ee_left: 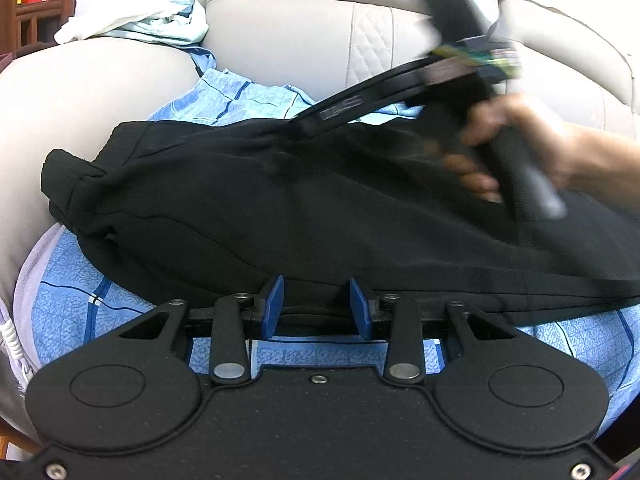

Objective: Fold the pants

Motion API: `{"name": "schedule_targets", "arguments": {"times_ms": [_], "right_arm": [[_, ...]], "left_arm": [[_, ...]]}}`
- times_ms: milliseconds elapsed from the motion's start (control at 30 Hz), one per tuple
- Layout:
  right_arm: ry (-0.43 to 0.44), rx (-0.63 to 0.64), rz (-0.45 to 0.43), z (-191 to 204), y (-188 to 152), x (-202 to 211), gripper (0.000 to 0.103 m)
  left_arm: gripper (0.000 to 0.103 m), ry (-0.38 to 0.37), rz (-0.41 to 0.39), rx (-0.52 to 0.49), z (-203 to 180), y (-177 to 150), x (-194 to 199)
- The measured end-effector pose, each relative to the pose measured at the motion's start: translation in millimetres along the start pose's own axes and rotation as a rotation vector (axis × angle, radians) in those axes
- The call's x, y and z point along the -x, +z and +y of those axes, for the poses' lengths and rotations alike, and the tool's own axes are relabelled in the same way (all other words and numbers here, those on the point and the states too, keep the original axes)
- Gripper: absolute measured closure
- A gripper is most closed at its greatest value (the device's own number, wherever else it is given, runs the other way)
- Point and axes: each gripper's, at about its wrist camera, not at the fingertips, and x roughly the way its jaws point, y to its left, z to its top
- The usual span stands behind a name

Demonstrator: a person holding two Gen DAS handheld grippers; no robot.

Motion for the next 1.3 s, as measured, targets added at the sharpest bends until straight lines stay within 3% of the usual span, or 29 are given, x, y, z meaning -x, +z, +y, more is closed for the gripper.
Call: {"name": "schedule_targets", "arguments": {"times_ms": [133, 267, 333, 467, 667, 733, 800, 867, 933, 1000, 1067, 1167, 1300], "right_arm": [[0.045, -0.160, -0.044, -19, -28, 60, 0.000], [-0.056, -0.319, -0.033, -48, -94, 123, 0.000], [-0.156, -0.364, 0.008, -65, -132, 151, 0.001], [-0.391, -0.310, 0.007, -95, -205, 218, 0.000], [-0.790, -0.591, 0.067, -171, -288, 321, 0.000], [-0.933, -0.757, 0.067, -198, -319, 359, 0.000], [-1.133, -0.943, 0.085, -216, -342, 391, 0.000], [-1.219, -1.068, 0.028, -220, -359, 418, 0.000], [-1.231, -1.132, -0.067, -213, -367, 435, 0.000], [-1.256, -1.113, -0.069, -207, -362, 436, 0.000], [-1.236, -1.065, -0.061, -201, -353, 434, 0.000], [-1.131, -0.948, -0.069, -189, -321, 411, 0.000], [-0.925, -0.804, -0.089, -165, -268, 347, 0.000]], "left_arm": [[0.068, 0.006, 0.014, 0.006, 0, 4, -1], [0.068, 0.014, 0.027, 0.009, -1, 7, -3], [0.068, 0.019, 0.035, 0.012, -2, 9, -5], [0.067, 0.034, 0.050, 0.025, -2, 12, -7], [0.067, 0.067, 0.081, 0.015, -8, 18, -10], [0.067, 0.076, 0.090, 0.014, -10, 19, -11], [0.067, 0.084, 0.097, 0.014, -12, 20, -12], [0.066, 0.093, 0.102, 0.019, -14, 21, -13], [0.066, 0.106, 0.111, 0.024, -16, 23, -13], [0.066, 0.109, 0.111, 0.035, -19, 29, -8], [0.066, 0.062, 0.051, 0.042, -21, 39, 3], [0.063, 0.021, -0.027, 0.015, -33, 60, 13], [0.063, -0.032, -0.081, -0.046, -65, 85, -6]]}}
